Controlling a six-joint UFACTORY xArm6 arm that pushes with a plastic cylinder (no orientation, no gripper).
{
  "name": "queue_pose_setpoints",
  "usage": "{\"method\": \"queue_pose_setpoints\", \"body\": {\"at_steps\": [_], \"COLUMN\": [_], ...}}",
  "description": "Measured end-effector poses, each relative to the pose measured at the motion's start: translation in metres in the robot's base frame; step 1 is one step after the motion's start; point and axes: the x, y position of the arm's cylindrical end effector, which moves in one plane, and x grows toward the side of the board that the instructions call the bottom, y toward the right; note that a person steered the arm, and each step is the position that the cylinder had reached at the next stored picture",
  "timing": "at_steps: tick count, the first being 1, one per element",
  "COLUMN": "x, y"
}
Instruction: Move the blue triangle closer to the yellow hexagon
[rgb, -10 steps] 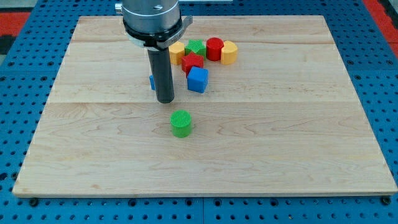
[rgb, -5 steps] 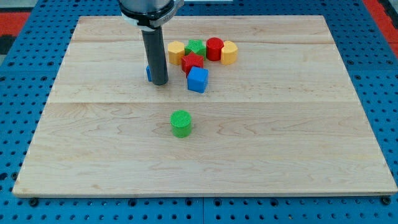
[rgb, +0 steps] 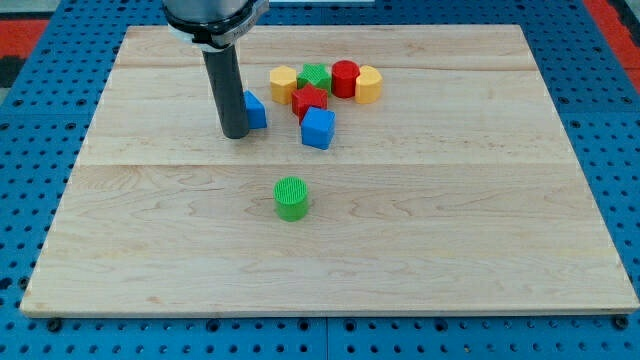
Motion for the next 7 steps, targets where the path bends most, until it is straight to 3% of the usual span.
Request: {"method": "queue_pose_setpoints", "body": {"at_steps": [3, 5, 7], "x": [-0.017, 0.007, -0.001], "y": [0.000, 0.000, 0.004]}}
